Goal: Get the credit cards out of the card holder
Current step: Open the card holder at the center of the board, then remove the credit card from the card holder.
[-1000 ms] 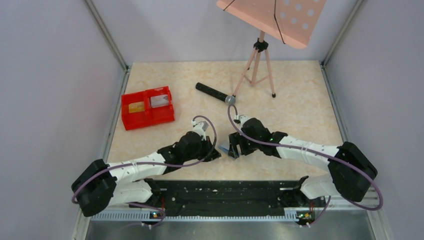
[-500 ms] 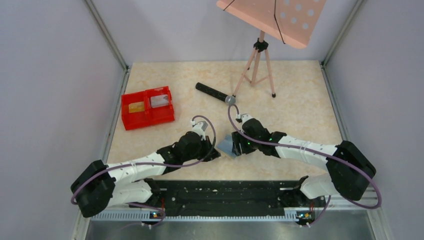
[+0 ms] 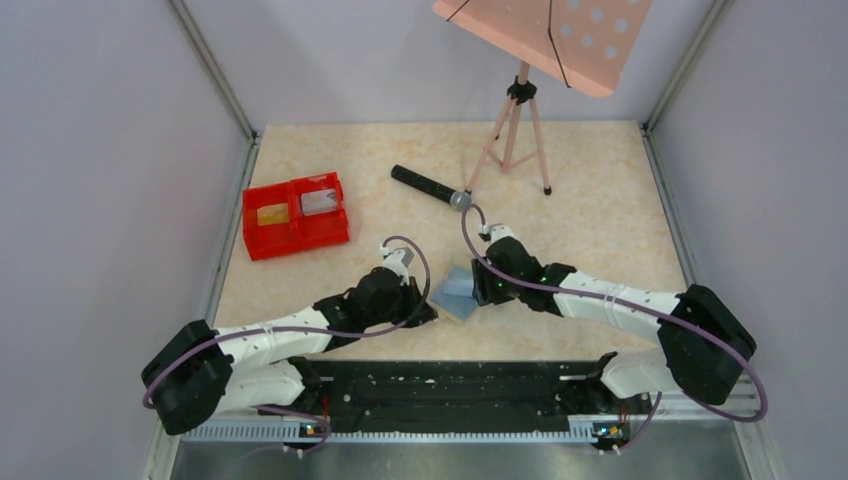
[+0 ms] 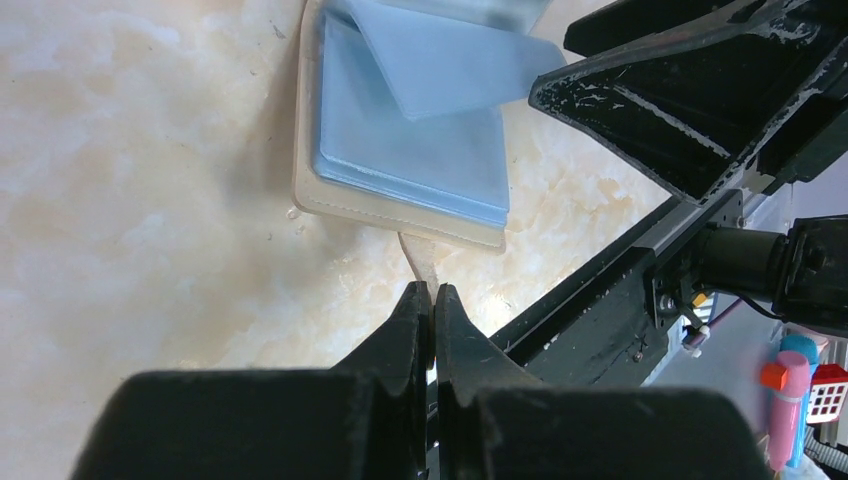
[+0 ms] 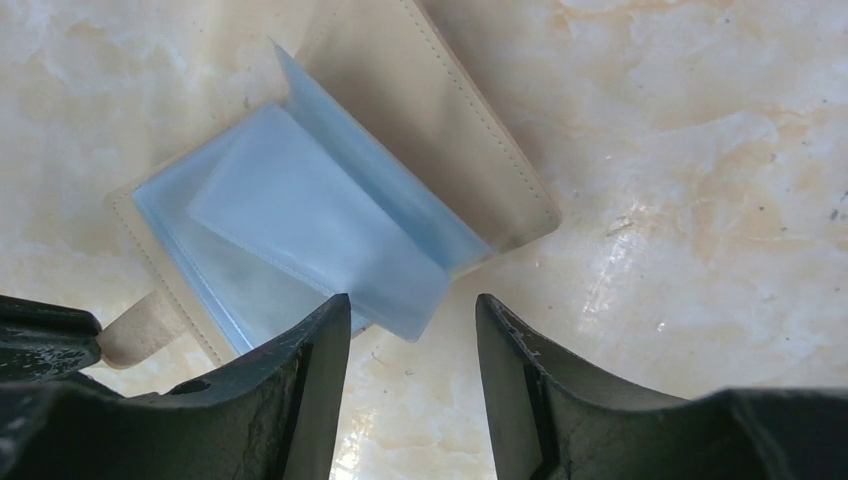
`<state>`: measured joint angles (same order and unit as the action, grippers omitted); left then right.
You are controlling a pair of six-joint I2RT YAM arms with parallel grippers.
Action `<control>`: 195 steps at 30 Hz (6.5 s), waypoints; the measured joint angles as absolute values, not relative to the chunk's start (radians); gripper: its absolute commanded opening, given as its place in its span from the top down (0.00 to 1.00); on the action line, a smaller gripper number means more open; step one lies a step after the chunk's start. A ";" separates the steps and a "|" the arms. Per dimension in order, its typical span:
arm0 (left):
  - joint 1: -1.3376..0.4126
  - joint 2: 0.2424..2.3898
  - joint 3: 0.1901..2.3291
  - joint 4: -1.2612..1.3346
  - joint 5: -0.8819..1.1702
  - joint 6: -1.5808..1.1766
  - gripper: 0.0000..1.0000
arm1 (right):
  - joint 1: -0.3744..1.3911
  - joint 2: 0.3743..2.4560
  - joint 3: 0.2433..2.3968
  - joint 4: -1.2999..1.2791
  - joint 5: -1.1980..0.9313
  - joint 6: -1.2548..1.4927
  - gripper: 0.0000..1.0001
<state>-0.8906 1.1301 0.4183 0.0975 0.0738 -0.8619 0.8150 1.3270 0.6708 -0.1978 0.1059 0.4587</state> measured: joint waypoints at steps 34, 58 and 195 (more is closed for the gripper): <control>-0.891 1.124 0.416 0.104 0.076 -0.862 1.00 | 0.813 1.364 0.777 -0.210 -0.135 0.417 0.34; -0.891 1.114 0.416 0.103 0.070 -0.862 1.00 | 0.815 1.457 0.745 -0.137 -0.179 0.365 0.34; -0.792 1.304 0.461 0.017 0.048 -0.888 0.92 | 0.692 1.642 0.641 0.263 -0.458 0.664 0.65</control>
<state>-0.7918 1.3037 0.4610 0.0170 0.0479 -0.8875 0.6918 1.6424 0.6415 0.2634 -0.4583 0.6643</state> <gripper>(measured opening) 0.079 0.352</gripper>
